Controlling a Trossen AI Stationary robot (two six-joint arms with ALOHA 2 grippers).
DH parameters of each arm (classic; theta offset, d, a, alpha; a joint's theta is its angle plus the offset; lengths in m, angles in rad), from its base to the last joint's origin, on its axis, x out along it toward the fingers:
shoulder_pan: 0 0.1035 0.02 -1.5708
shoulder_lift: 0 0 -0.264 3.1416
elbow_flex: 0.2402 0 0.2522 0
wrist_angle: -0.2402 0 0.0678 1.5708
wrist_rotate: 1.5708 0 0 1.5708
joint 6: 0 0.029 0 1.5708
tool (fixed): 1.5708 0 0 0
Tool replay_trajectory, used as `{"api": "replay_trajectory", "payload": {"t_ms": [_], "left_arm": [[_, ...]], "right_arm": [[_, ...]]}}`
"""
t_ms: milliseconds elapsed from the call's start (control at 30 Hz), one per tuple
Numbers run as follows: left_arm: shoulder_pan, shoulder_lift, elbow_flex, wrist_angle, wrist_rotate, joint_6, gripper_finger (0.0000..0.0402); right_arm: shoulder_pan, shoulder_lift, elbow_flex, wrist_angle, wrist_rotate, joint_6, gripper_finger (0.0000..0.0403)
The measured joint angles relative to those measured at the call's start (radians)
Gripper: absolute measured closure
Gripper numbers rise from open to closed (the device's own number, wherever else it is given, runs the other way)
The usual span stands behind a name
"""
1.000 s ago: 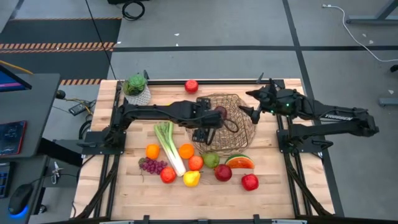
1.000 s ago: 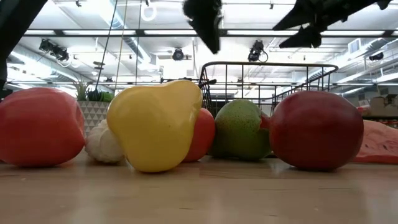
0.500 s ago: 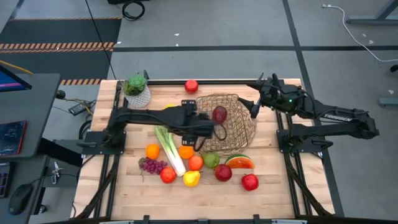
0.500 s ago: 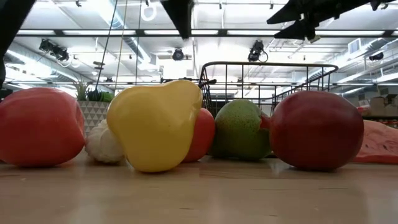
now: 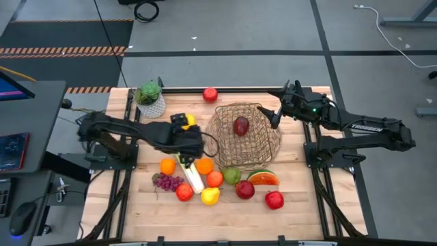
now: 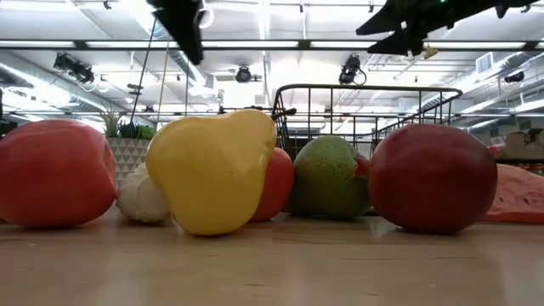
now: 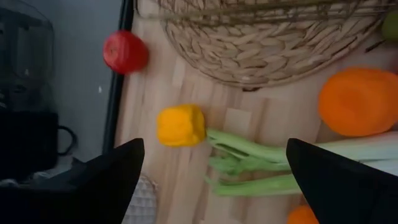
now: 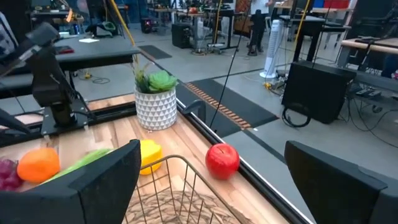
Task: Build produce basket
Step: Put the yellow bell pepper into the brown wire basket
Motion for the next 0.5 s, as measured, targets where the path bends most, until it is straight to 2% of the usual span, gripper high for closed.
{"api": "replay_trajectory", "payload": {"t_ms": [267,500], "left_arm": [[0.048,-0.159,-0.253,0.19,0.016,-0.075,0.0002],[0.191,-0.202,-0.414,0.421,0.017,-0.038,0.0002]], "right_arm": [[-0.014,0.029,0.0,0.014,-0.037,0.0,0.0003],[-0.033,0.032,0.0,0.014,-0.075,0.007,0.0003]]}}
